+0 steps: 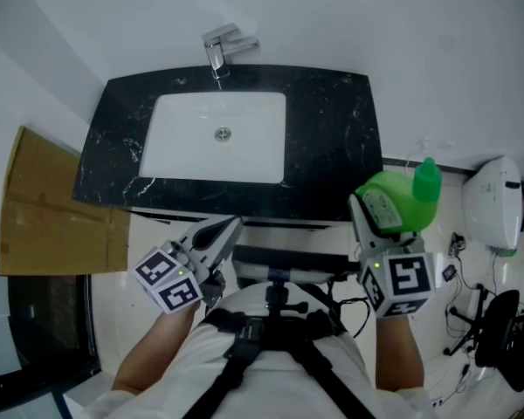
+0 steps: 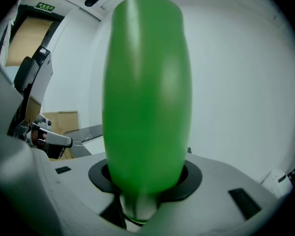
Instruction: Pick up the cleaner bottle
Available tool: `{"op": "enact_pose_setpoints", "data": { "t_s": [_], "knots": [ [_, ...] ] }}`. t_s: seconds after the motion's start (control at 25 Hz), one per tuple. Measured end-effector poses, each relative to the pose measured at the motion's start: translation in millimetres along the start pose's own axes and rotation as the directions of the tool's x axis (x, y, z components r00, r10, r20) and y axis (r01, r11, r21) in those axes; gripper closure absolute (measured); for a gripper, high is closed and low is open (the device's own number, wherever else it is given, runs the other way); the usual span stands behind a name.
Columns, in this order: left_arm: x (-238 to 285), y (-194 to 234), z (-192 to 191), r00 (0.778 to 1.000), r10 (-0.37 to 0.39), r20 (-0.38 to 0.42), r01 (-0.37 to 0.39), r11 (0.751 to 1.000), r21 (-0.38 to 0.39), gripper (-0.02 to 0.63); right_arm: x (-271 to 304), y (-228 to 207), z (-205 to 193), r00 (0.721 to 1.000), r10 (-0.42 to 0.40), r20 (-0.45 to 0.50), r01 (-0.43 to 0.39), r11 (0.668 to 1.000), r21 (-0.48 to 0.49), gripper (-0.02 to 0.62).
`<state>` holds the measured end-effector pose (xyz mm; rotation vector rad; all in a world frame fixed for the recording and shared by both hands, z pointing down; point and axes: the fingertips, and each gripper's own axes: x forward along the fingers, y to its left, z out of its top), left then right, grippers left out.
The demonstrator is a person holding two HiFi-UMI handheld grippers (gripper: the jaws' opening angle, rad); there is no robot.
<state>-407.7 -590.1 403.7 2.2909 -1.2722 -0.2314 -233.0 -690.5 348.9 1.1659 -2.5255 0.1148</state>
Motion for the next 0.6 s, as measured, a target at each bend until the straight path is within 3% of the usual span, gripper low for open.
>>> {"op": "enact_pose_setpoints", "data": {
  "t_s": [0.6],
  "knots": [
    [0.1,3.3,2.3,1.0,0.009,0.004,-0.009,1.0,-0.002,0.612,6.7,1.3,5.8,1.0,0.01,0.011,-0.01,1.0,0.002,0.421]
  ]
}}
